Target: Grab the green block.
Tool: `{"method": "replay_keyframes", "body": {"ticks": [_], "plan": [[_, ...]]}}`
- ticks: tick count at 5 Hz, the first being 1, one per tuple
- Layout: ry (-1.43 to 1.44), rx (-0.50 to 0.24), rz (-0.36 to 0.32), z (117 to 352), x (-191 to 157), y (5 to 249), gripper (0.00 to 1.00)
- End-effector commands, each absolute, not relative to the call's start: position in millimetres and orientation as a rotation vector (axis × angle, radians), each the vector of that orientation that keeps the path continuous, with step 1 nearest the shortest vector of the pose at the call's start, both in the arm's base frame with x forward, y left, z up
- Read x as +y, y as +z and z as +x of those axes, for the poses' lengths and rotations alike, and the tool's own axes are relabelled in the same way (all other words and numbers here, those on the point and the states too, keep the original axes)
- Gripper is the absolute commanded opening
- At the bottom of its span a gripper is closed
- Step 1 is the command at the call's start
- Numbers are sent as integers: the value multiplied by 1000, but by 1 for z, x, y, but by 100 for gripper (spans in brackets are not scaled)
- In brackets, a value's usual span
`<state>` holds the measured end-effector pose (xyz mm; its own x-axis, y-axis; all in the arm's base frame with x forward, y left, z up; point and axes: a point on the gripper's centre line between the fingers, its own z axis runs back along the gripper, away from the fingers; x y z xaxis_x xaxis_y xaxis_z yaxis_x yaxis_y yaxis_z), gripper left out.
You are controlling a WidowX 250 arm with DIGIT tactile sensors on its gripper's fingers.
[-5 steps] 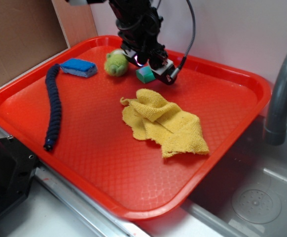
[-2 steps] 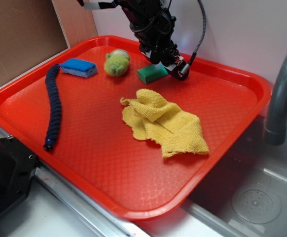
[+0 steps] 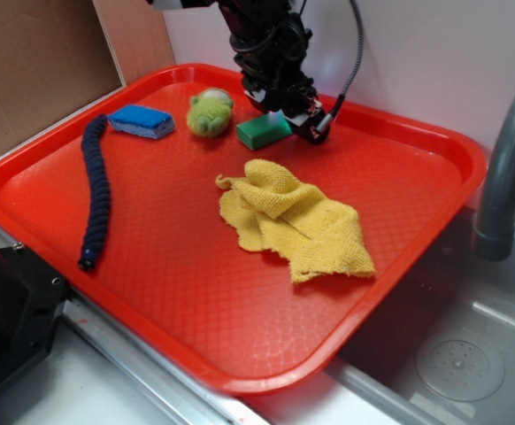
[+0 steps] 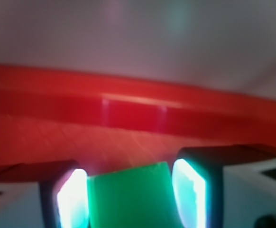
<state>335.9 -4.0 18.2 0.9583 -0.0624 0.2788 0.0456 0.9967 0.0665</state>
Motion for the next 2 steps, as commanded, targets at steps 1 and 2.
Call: {"method": "replay_keyframes", "body": {"ticks": [1, 2], "plan": [[115, -132, 162, 304, -20, 92, 0], [117, -52, 91, 278, -18, 115, 0]]}}
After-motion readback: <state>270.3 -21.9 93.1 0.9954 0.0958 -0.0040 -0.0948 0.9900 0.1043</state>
